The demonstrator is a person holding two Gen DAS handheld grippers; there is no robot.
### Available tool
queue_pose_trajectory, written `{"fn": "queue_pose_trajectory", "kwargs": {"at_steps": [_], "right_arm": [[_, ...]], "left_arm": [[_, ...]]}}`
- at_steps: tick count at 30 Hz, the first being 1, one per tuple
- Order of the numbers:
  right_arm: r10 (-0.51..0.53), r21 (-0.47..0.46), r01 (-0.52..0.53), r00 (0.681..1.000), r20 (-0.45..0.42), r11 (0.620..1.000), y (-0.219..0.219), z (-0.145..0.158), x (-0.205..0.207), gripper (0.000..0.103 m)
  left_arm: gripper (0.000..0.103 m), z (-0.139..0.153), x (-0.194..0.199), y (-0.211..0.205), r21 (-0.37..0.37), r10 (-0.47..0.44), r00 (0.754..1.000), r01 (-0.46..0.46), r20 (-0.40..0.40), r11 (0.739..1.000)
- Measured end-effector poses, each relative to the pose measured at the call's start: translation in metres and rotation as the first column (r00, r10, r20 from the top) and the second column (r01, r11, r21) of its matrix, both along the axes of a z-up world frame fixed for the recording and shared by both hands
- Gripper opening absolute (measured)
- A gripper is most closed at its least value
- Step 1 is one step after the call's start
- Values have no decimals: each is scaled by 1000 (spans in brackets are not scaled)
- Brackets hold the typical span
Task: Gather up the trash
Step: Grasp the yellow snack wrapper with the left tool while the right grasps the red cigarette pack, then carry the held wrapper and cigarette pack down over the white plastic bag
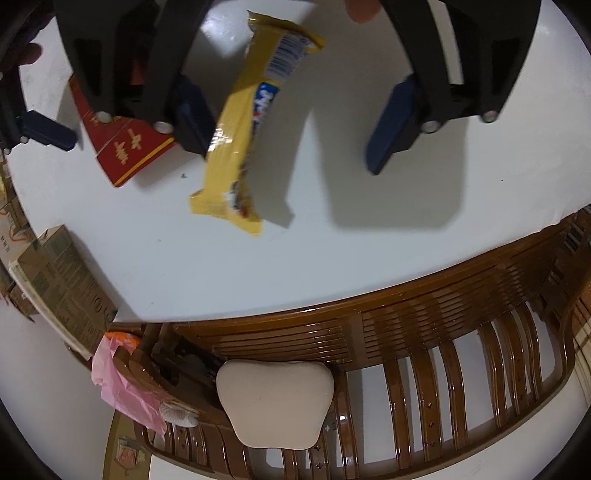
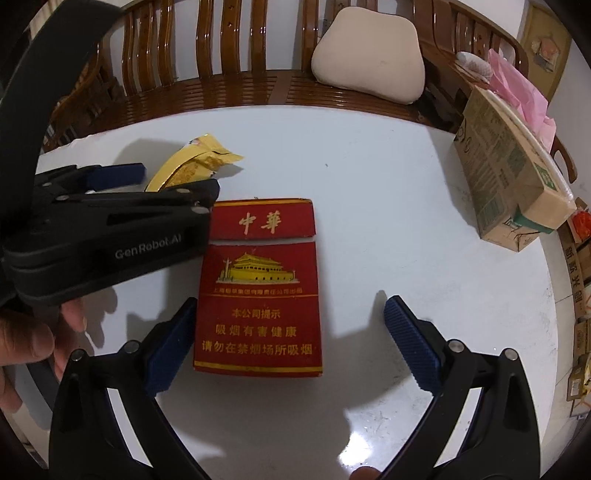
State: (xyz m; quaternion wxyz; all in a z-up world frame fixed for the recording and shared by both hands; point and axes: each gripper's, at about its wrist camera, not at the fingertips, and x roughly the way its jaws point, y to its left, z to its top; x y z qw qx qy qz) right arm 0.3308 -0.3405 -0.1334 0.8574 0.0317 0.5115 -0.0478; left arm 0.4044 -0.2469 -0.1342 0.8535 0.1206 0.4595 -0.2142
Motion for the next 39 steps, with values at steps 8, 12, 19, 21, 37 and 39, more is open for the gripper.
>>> {"fn": "queue_pose_trajectory", "kwargs": {"at_steps": [8,12,19,21,37,39], "right_arm": [[1,-4,-1,1000,21,1000,0,9,-1,54],[7,-11,-7,1000,20,1000,2,10,-1,53],[-4,-24,5,1000,25,1000,5,14,-9,53],[-5,-16,6,999,34,1000,6,20,-15,53],[43,33,-49,984,172,998,19,111,-83,53],[49,36,-57,980,191,998,19,124,-95,53]], "left_arm": [[15,4,-7,-5,-12,-18,1000,18,10,1000],[10,4,-10,-3,-24,-11,1000,12,8,1000],[10,14,-20,7,-45,3,1000,-3,7,999],[10,20,-23,12,-56,11,1000,-10,9,998],[10,92,-88,51,-68,82,991,-75,109,995],[10,101,-100,54,-72,84,988,-75,128,995]]}}
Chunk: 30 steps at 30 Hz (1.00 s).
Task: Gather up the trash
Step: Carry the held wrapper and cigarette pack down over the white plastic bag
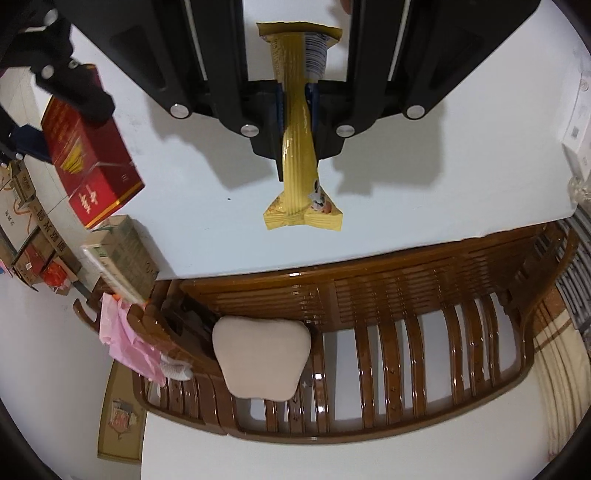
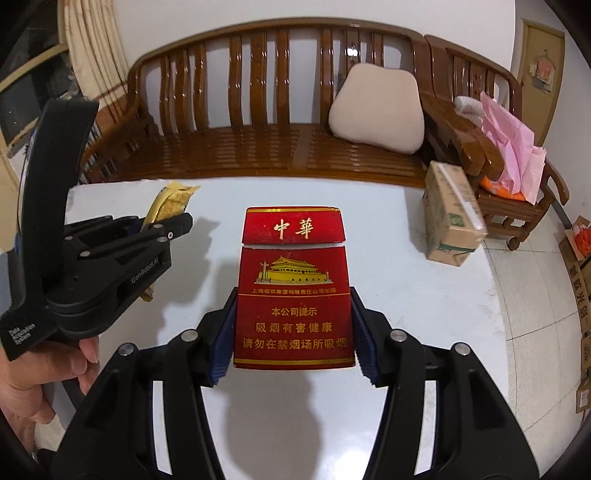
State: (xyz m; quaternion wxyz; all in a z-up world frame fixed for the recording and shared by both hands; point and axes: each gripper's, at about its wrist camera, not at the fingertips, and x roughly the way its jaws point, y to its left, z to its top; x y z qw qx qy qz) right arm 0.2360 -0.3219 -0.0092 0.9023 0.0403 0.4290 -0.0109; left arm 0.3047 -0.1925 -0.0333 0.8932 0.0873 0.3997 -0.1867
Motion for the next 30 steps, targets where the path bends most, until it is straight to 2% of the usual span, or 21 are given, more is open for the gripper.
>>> {"fn": "queue_pose_trajectory", "kwargs": {"at_steps": [17,22,30], "right_arm": [[77,32,-83,985,155,996,0,85,-128,53],[83,34,-91,979,185,995,-4,94,-162,53],[86,34,-96,971,225,995,-10,101,-212,53]], "left_arm": [[10,70,-126,3,3,-37,992,37,120,999],[10,82,-159,6,1,-44,986,44,163,999],[10,89,-205,14,-13,-44,982,47,186,999]]}}
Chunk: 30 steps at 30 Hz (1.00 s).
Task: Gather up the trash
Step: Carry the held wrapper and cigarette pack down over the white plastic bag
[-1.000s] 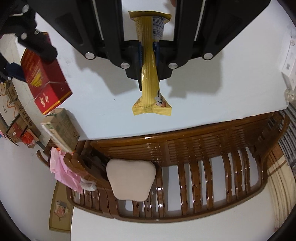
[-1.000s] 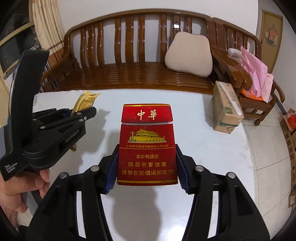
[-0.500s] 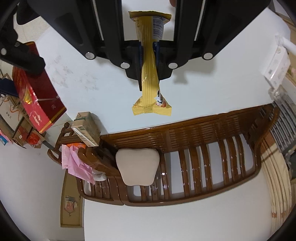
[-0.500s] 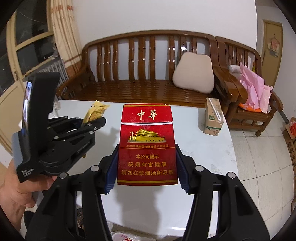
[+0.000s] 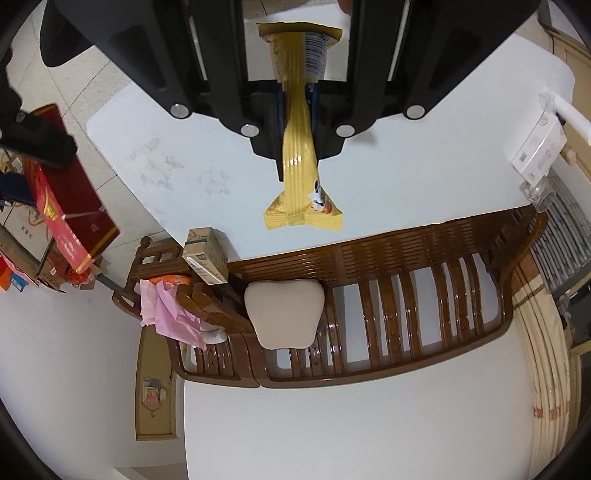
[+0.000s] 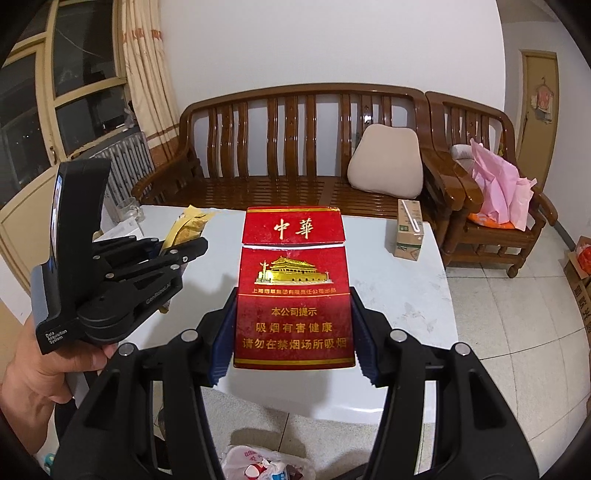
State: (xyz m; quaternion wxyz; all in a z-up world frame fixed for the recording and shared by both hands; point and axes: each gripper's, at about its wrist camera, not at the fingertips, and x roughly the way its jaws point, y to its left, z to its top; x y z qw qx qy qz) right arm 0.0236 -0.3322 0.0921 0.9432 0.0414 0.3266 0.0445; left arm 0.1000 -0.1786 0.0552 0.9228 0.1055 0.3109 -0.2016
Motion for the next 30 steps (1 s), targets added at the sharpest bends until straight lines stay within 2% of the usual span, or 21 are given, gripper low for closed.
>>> {"fn": "queue_pose_trajectory", "kwargs": {"at_steps": [6,10,15,18,24,27,30], "right_arm": [[6,-4,-6,999,44,1000,2,3,-42,53],[10,-18,-9,998,59,1000,7,-1,-64,53],[21,-33,-20,999,49,999,16,-17,-92,53],[25,-43,-24,999,24,999,22,-33,-104,53],[17,-4,-18,998,-60,1000,31,-77,-118,53],[12,9,-11,994,-112,1000,37,-104,-122,53],[6,19,-3,985,-170,1000,44,-134,-123,53]], "left_arm": [[10,0,-41,22,-60,0,1000,-1,-14,998],[10,-8,-72,34,-62,2,1000,-2,2,998],[10,-32,-107,45,-39,2,1000,-2,-2,999],[10,-55,-123,48,-15,0,1000,0,-23,1000],[10,-115,-142,53,-10,13,990,-15,-137,1000],[10,-147,-145,56,-18,24,978,-29,-206,999],[10,-180,-151,57,6,40,966,-39,-255,999]]}}
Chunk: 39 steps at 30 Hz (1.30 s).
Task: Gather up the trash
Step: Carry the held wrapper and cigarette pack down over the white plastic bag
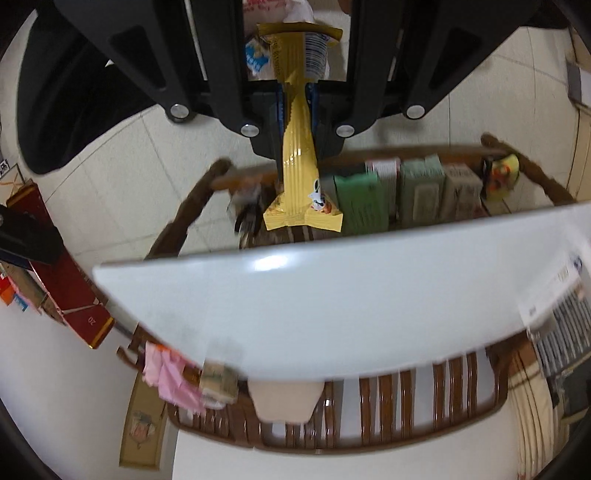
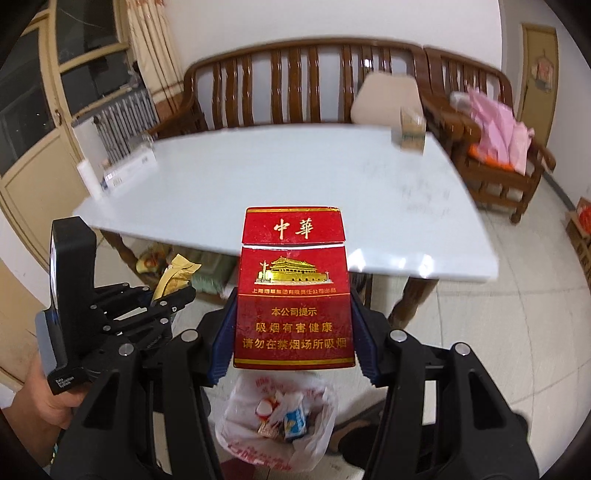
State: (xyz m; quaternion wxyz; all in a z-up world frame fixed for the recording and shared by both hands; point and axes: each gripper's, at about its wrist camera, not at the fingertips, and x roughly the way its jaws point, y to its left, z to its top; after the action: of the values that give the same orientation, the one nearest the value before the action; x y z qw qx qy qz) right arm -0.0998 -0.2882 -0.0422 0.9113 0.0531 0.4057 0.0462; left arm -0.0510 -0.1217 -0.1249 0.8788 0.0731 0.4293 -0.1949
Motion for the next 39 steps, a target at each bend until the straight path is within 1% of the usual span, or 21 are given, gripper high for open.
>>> {"fn": "queue_pose_trajectory", "kwargs": {"at_steps": [6,9,11,12,18,19,22,24,26,28,30,33,35,37,39], "right_arm": [[-19,22,22,993,-115,1000,8,-58,3,53],[-23,22,27,985,-170,999,12,-86,3,53],[-26,20,31,978,-205,999,16,-104,3,53],[-29,17,33,976,-217,999,16,-110,3,53],[-41,1,44,955,-295,999,24,-153,6,53],[-44,-4,45,950,-310,999,27,-161,6,53],[-52,-7,52,939,-339,999,27,-179,7,53],[-53,1,57,929,-367,998,26,-193,7,53],[-47,14,57,916,-398,998,26,-204,8,53],[-49,3,56,906,-420,998,26,-216,8,53],[-52,0,58,899,-435,998,27,-224,10,53],[-48,8,59,885,-464,998,28,-238,12,53],[-49,-8,51,879,-473,999,30,-246,14,53],[-43,2,51,868,-494,999,31,-254,17,53],[-45,-8,47,862,-505,999,31,-259,18,53]], "left_arm": [[10,-73,-17,-6,48,-6,991,12,-131,999],[10,-104,-24,-7,38,-3,977,11,-212,999],[10,-118,-26,-7,52,1,973,11,-230,999],[10,-131,-29,-8,59,3,967,12,-254,998],[10,-170,-33,-12,113,25,953,9,-301,994],[10,-179,-32,-12,115,37,945,1,-326,993],[10,-192,-36,-17,150,45,946,3,-320,989],[10,-199,-35,-16,142,53,939,-5,-341,990],[10,-207,-34,-13,159,70,938,-17,-339,987],[10,-216,-34,-10,157,83,929,-28,-361,987],[10,-224,-35,-9,162,86,927,-28,-365,986],[10,-228,-34,-11,163,80,931,-22,-357,986],[10,-232,-32,-12,162,86,932,-29,-353,986],[10,-236,-29,-12,160,97,927,-41,-363,986],[10,-240,-29,-13,168,101,925,-41,-365,985]]}}
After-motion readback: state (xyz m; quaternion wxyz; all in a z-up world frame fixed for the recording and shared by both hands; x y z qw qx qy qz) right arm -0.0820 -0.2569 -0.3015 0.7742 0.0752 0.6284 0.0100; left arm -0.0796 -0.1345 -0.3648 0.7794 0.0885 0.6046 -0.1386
